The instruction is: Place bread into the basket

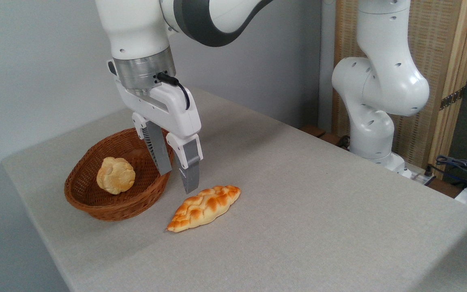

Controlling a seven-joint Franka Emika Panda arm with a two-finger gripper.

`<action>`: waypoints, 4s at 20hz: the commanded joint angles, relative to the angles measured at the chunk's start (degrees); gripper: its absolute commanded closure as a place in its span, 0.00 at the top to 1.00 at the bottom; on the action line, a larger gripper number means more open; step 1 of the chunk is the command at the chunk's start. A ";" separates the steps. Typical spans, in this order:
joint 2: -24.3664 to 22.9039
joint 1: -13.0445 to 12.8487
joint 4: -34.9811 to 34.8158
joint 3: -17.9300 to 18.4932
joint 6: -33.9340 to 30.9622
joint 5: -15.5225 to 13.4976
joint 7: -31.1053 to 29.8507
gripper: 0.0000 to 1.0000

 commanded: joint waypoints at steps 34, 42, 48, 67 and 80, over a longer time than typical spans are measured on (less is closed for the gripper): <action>-0.06 -0.58 1.65 0.39 -2.11 -0.75 0.72 1.00; 0.28 -0.58 1.74 0.91 -1.94 -0.41 0.89 1.00; -0.15 -0.76 0.69 0.56 -1.15 -0.58 0.81 1.00; -11.66 -0.84 -28.57 1.00 21.08 -0.40 5.64 1.00; -12.90 -1.64 -28.50 3.11 23.11 -6.91 5.38 1.00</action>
